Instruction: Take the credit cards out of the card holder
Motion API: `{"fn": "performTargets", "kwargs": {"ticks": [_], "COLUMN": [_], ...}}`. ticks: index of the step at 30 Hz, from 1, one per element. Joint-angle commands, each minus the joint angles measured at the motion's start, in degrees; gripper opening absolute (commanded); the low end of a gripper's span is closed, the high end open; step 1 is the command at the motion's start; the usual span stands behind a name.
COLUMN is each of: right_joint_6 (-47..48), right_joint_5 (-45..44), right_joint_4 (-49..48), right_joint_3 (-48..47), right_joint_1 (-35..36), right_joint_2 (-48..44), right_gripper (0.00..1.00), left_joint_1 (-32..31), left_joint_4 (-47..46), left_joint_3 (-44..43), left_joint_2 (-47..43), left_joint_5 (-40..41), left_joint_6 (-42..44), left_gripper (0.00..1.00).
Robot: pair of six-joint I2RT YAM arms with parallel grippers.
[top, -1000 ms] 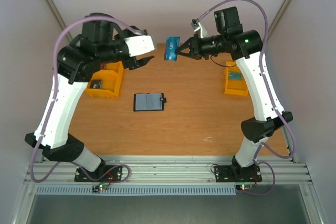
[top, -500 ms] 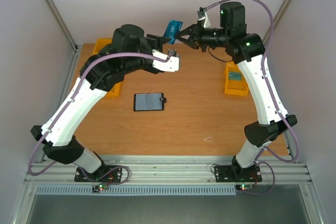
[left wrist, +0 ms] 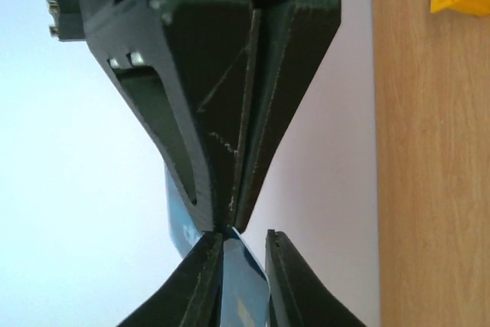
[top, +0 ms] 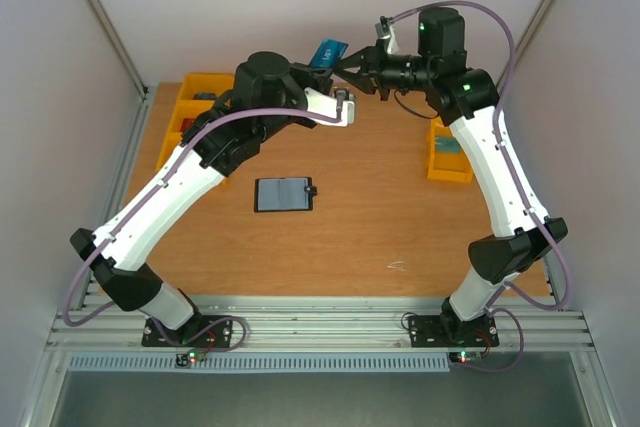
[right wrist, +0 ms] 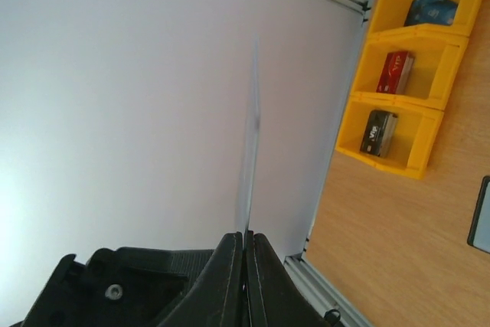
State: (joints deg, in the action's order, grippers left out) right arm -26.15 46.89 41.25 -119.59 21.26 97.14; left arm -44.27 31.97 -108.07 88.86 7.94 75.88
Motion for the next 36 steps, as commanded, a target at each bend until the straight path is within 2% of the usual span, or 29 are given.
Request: {"fn": "performTargets", "kwargs": {"ticks": [1, 2, 3, 7, 9, 11, 14, 16, 23, 28, 36], "right_joint_6": [-0.8, -0.8, -0.8, -0.2, 0.8, 2.3, 5.3, 7.8, 16.2, 19.9, 22.1], "right_joint_5": [1.8, 1.7, 1.7, 1.3, 0.3, -1.2, -3.9, -5.9, -14.2, -17.4, -18.1], "right_joint_4": [-1.3, -1.4, -1.5, -1.2, 0.0, 1.8, 5.3, 7.5, 17.5, 20.6, 22.7], "right_joint_3": [0.2, 0.1, 0.1, 0.2, 0.0, -0.3, -1.1, -1.6, -4.6, -4.8, -4.9], "right_joint_1": [0.1, 0.1, 0.1, 0.0, -0.1, -0.4, -1.3, -2.2, -3.2, -3.3, -3.3], "right_joint_2": [-2.5, -2.5, -2.5, -2.3, -2.4, -2.5, -2.8, -3.1, -3.2, -2.9, -0.1], "right_gripper": [0.01, 0.01, 0.01, 0.04, 0.21, 0.43, 0.67, 0.97, 0.98, 0.98, 0.98], "left_joint_1": [0.3, 0.3, 0.3, 0.3, 0.8, 1.7, 4.1, 6.8, 16.5, 23.8, 33.0], "left_joint_4": [-7.9, -7.1, -6.1, -1.8, 0.0, 2.3, 7.6, 10.9, 16.4, 18.3, 15.2], "left_joint_3": [0.0, -0.3, -0.6, -1.8, -2.1, -2.5, -3.9, -5.1, -5.3, -10.0, -15.9], "left_joint_2": [0.0, 0.0, 0.0, -0.1, -0.1, -0.1, 0.4, 1.2, 5.4, 11.7, 23.3], "left_joint_5": [1.4, 1.3, 1.2, 1.3, 1.5, 0.9, -0.2, -1.1, -2.8, -3.9, -3.9], "left_joint_6": [0.5, 0.2, -0.1, -1.4, -1.7, -2.0, -2.4, -3.0, -3.9, -5.5, -5.8], "left_gripper": [0.09, 0.02, 0.0, 0.0, 0.0, 0.0, 0.0, 0.0, 0.0, 0.0, 0.0]}}
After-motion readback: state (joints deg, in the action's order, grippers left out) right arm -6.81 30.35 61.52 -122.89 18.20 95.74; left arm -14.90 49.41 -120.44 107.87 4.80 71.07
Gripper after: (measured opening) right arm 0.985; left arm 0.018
